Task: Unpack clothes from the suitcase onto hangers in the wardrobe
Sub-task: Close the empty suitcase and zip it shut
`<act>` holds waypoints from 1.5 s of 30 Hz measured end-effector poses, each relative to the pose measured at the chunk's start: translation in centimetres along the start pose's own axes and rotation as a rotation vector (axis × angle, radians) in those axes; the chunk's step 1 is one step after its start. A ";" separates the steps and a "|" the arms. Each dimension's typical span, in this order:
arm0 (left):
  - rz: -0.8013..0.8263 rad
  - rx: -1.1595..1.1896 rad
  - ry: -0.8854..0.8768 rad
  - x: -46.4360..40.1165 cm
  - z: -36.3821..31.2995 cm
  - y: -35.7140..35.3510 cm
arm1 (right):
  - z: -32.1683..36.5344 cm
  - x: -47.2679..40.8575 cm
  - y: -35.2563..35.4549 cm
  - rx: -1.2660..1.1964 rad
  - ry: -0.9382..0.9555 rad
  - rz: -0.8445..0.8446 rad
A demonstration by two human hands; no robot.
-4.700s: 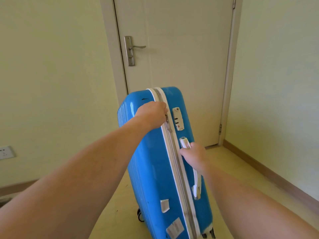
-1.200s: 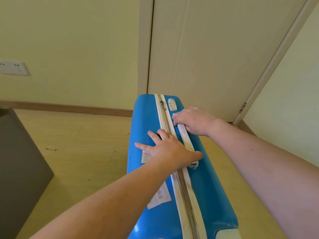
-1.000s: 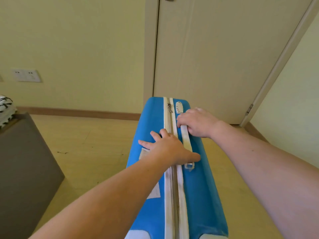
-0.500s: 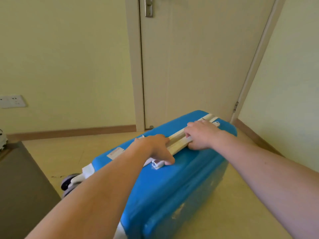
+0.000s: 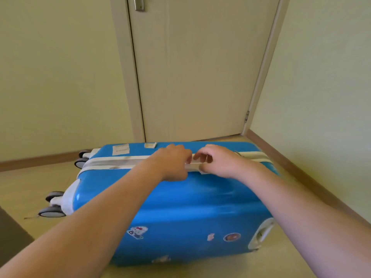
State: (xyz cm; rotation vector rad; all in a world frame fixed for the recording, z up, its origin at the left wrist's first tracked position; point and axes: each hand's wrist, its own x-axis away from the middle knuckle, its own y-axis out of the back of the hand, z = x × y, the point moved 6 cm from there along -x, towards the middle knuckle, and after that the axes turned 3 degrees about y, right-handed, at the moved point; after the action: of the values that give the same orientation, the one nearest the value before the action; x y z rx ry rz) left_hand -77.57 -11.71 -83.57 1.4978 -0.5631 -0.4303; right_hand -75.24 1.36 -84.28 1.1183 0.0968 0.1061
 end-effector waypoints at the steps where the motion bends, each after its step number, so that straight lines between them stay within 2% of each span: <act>1: 0.007 0.152 -0.013 -0.1 -0.6 -0.5 | -0.9 0.7 0.7 -0.104 -0.008 -0.090; 3: -0.007 0.313 -0.009 -0.8 -1.9 -1.3 | -3.7 2.6 2.1 -0.203 -0.049 -0.277; 7: -0.104 0.263 -0.053 -1.9 -4.1 -2.2 | -8.7 5.2 2.8 -0.174 -0.146 -0.486; 9: -0.140 0.264 -0.089 -2.2 -5.0 -2.3 | -11.1 5.8 3.1 -0.174 -0.273 -0.530; 12: -0.114 0.306 -0.095 -2.2 -5.2 -2.3 | -13.8 5.8 3.8 -0.174 -0.451 -0.484; 17: -0.089 0.268 -0.140 -3.2 -7.1 -2.2 | -13.7 3.1 3.6 -0.075 -0.365 -0.380; 24: -0.218 0.317 -0.164 -5.5 -8.5 -2.8 | -14.9 1.2 2.8 0.059 -0.322 -0.265; 27: -0.289 0.246 -0.273 -4.4 -9.6 -2.7 | -14.8 1.6 3.9 0.089 -0.339 -0.223; 33: -0.339 0.169 -0.333 -2.6 -10.7 -2.7 | -14.3 0.6 3.7 0.264 -0.374 -0.374; 39: -0.313 0.191 -0.323 -2.3 -11.2 -2.9 | -14.5 0.1 2.4 0.234 -0.317 -0.255; 45: -0.275 0.175 -0.412 -0.6 -12.7 -2.7 | -13.7 1.2 3.3 0.337 -0.402 -0.270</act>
State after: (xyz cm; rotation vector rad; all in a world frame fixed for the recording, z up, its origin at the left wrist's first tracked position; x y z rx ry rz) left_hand -70.29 -1.29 -86.15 1.6720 -0.7323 -0.9375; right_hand -75.96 15.17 -87.33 1.4307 -0.0986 -0.3887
